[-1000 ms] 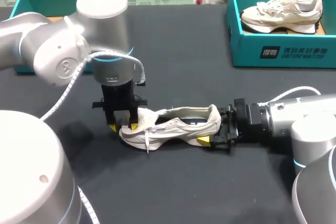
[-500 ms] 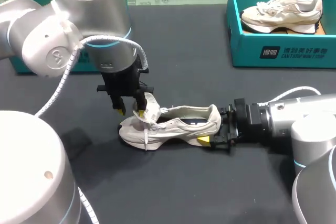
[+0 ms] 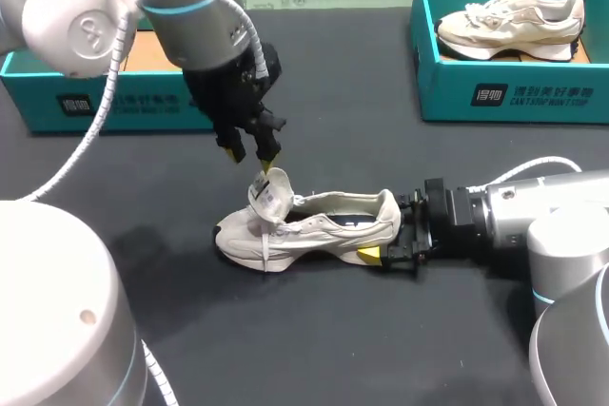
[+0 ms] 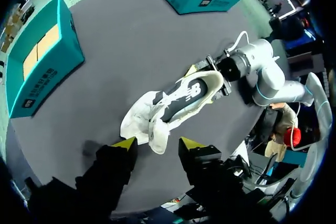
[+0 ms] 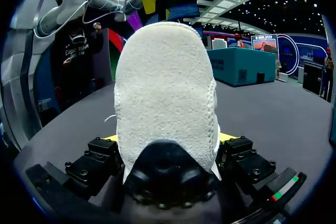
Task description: Take the shoe out of the shoebox, open the shoe tongue, remove and reinsert the insole, then place the shoe into the shoebox
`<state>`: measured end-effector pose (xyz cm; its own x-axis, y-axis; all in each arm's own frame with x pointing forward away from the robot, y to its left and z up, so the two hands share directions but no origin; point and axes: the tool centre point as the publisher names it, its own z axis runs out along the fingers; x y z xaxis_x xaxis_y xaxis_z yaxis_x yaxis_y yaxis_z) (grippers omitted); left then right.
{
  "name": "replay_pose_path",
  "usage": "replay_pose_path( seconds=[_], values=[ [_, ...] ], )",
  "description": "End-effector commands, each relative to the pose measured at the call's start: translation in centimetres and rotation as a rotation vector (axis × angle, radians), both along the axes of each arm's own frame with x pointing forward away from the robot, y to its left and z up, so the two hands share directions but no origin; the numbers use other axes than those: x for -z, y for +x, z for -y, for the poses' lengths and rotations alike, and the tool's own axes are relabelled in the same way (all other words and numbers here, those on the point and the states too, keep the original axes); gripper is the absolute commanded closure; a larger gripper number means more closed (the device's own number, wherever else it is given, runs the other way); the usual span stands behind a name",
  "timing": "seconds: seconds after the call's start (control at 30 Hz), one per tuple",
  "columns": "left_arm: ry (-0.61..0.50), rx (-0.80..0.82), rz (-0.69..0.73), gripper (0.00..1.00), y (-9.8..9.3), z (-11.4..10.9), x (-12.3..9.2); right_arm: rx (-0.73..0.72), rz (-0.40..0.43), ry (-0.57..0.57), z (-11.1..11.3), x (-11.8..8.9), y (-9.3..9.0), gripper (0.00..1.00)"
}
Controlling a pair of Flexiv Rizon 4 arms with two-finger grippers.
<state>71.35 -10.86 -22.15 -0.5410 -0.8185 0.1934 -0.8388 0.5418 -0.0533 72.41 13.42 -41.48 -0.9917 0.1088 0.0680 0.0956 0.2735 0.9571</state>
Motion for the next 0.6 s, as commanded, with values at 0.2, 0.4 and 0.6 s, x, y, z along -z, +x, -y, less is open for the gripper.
replay_pose_path(
  seconds=[0.2,0.4,0.6],
  values=[
    [0.01,0.285,0.032,1.0,0.4,3.9,-2.4,0.002,0.0,-0.002,0.0,0.1,0.0,1.0],
    [0.005,0.589,0.051,1.0,0.0,6.1,-3.0,0.002,0.0,-0.002,0.0,0.1,0.0,1.0],
    [-0.009,0.792,-0.007,1.0,0.7,7.5,-3.3,0.002,0.0,-0.002,0.0,0.1,0.0,1.0]
  ],
)
